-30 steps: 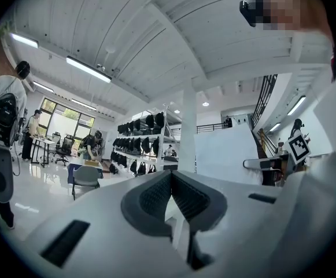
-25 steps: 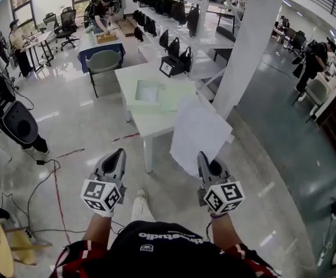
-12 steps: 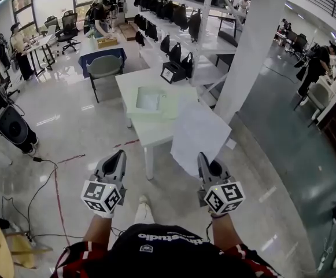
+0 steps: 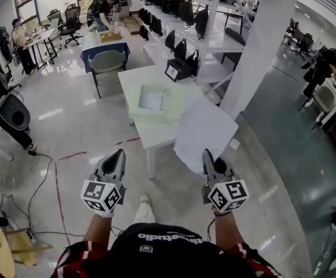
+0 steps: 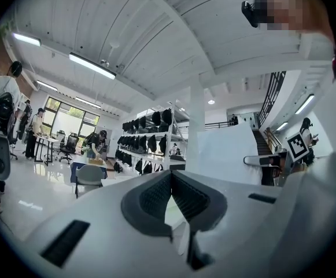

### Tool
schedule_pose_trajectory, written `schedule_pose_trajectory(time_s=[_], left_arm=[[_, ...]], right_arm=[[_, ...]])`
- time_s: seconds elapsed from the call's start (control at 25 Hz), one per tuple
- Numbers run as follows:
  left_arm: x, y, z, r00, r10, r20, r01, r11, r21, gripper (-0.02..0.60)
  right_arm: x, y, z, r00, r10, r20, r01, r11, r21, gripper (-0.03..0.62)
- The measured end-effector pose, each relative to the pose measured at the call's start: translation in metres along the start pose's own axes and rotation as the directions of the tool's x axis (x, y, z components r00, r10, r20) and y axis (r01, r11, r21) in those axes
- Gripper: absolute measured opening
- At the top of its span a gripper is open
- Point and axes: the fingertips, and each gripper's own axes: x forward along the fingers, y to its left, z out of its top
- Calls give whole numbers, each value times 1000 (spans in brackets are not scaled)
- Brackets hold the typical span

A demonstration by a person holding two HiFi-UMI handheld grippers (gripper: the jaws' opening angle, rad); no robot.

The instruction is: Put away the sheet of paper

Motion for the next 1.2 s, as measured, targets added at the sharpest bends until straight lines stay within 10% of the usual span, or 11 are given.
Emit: schedule_pose_trajectory(time_s=[1.2], left_arm=[[120, 90, 8, 1000, 9, -9, -9, 999, -50, 5]], right_arm=[[143, -45, 16, 999, 11, -40, -12, 1000, -26, 3]])
